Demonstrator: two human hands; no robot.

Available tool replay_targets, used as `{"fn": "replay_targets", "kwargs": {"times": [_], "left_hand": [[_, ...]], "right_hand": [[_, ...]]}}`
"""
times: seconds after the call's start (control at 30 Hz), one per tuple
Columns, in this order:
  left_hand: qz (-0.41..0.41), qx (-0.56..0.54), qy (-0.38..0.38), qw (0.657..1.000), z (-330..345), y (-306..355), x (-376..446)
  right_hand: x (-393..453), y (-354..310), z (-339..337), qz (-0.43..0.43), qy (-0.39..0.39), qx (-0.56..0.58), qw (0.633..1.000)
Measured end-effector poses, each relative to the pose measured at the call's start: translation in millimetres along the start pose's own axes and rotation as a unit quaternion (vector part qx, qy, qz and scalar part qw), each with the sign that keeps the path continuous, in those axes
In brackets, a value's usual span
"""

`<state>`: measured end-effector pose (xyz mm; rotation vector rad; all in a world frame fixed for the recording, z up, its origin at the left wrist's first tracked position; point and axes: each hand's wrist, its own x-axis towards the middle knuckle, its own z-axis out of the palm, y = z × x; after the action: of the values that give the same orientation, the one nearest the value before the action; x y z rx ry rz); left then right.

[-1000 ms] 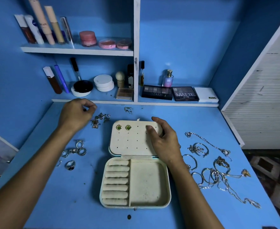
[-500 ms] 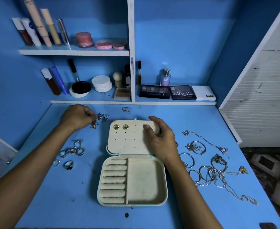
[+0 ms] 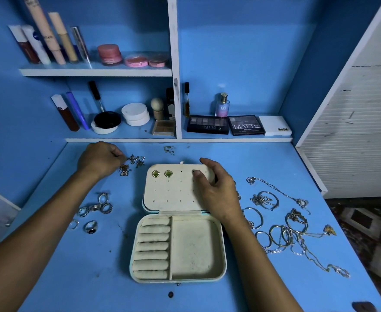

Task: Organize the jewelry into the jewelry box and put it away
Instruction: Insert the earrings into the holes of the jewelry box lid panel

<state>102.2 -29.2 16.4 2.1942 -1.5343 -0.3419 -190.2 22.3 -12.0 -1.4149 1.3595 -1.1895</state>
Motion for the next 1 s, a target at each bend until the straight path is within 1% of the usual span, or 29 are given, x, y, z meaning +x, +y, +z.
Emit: {"fn": "replay_targets", "kwargs": {"times": [0.13,0.27,0.37,0.5,0.57,0.63,0.8,1.0], "left_hand": [[0.064,-0.055,0.063,0.994,2,3,-3],[0.112,-0.164,0.081,0.977,3,6,-10],[0.149,-0.208,0.102,0.961,4,13,-22],[0.183,-0.213,0.131,0.951,5,21,-35],[0.208,-0.208,0.138,0.946,6,22,-39],[0.217,-0.216,0.138,0.942,5,26,-43],[0.229,-0.236,0.121,0.937,8,37,-55],[0.287,-0.215,0.088,0.929,9,50,-70]], "right_hand": [[0,-2,0,0.006,0.003,0.003,1.000],[-1,-3,-1,0.008,-0.001,0.007,1.000],[0,-2,-1,0.004,0.001,0.005,1.000],[0,-1,-1,0.002,0.003,0.005,1.000],[-1,-1,-1,0.001,0.003,0.004,1.000],[-1,-2,-1,-0.003,0.001,0.003,1.000],[-1,-2,-1,0.000,-0.002,0.010,1.000],[0,1,0,-0.002,-0.004,0.006,1.000]]}}
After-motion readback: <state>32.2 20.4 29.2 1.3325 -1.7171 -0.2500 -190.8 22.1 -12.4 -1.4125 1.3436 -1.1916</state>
